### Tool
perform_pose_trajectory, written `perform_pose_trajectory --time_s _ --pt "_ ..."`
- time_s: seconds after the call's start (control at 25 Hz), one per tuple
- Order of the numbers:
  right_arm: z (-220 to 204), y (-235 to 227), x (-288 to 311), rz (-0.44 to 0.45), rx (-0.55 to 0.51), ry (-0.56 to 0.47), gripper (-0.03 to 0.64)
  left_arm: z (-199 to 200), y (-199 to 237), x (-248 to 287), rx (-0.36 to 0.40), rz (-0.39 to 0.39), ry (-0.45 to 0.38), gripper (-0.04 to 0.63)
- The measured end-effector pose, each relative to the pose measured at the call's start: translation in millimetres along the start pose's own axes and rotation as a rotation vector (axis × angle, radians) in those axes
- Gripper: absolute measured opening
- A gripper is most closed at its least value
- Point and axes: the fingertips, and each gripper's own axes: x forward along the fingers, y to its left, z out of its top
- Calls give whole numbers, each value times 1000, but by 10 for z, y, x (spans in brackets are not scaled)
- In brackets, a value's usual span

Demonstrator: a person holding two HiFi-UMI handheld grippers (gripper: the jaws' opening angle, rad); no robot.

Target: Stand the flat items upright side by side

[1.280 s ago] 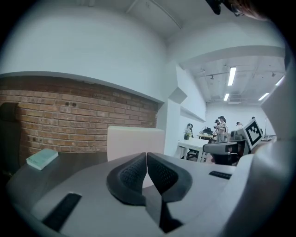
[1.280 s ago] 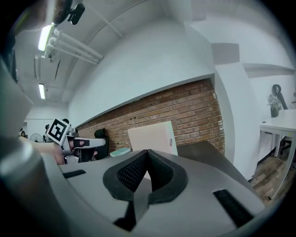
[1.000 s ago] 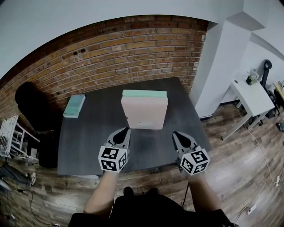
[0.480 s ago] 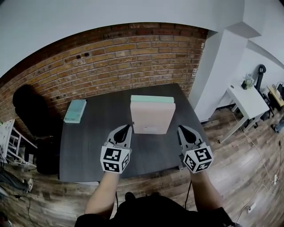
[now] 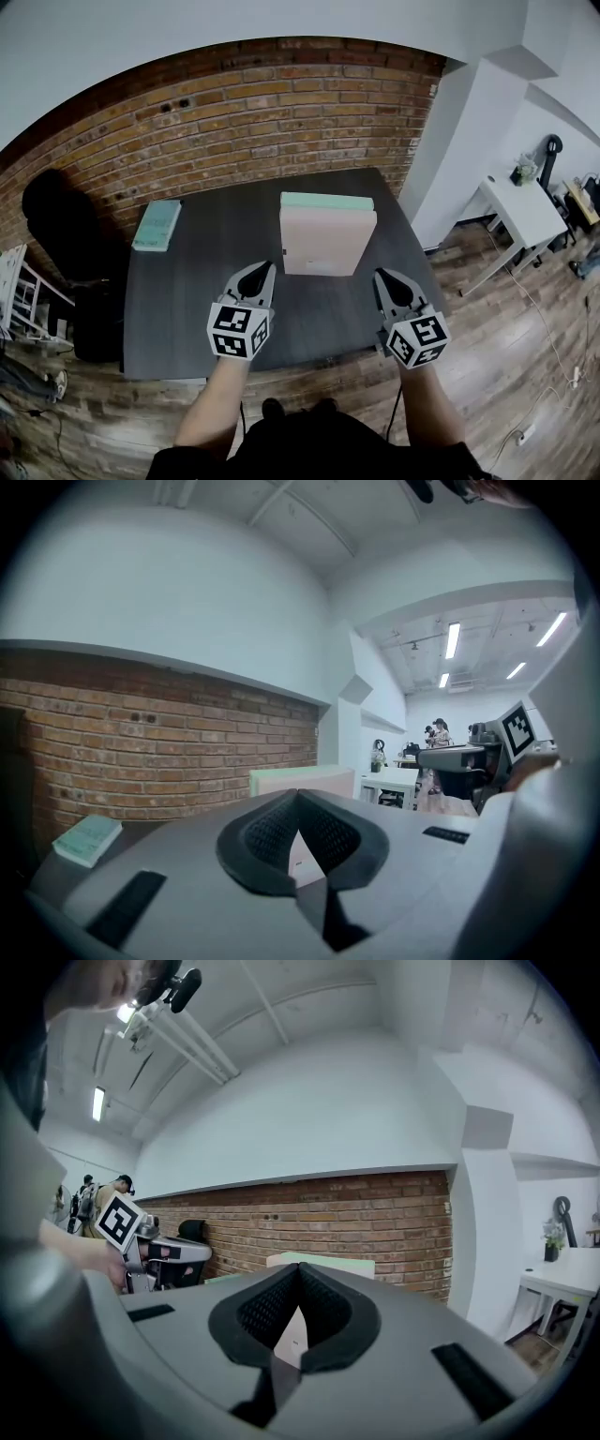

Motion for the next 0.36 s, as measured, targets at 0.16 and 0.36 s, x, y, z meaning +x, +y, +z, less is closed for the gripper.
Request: perform_pose_trajectory --time_s 0.16,0.36 --pt "-61 -88 -26 -21 11 10 15 -41 -23 31 -9 -5 9 17" --pt "-67 -60 -29 -6 -6 7 15 -30 -69 65 -2 -5 10 17"
